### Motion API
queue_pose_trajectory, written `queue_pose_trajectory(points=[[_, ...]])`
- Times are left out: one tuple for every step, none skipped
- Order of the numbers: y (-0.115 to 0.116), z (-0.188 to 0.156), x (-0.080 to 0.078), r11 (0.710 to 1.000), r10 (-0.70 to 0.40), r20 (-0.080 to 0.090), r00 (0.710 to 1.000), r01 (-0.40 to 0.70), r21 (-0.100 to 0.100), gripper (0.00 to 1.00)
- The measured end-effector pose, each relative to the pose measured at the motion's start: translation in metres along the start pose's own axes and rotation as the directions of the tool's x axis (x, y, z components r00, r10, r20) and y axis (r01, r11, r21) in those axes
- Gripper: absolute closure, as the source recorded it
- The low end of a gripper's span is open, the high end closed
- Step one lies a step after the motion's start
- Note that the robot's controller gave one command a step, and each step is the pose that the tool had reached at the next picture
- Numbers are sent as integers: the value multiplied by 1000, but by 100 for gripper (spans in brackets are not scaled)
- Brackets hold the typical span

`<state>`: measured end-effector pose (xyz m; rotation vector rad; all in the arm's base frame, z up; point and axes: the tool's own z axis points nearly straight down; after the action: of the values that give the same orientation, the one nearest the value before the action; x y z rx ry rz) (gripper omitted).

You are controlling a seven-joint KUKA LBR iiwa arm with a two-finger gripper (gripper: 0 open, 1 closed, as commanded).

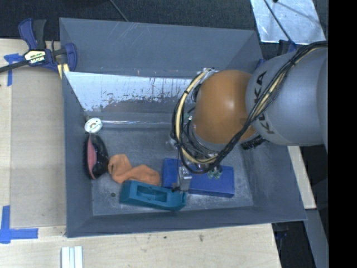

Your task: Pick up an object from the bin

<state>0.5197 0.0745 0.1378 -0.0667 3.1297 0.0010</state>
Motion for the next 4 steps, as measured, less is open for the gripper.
queue_pose_trajectory(points=[[-1, 52, -3, 1000, 14, -2, 1000, -14, -6, 0], [-4, 62, -16, 999, 49, 19, 999, -49, -4, 100], [-5, 61, -17, 999, 51, 21, 998, -51, -3, 0], [-5, 62, -16, 999, 51, 18, 999, -51, -3, 100]])
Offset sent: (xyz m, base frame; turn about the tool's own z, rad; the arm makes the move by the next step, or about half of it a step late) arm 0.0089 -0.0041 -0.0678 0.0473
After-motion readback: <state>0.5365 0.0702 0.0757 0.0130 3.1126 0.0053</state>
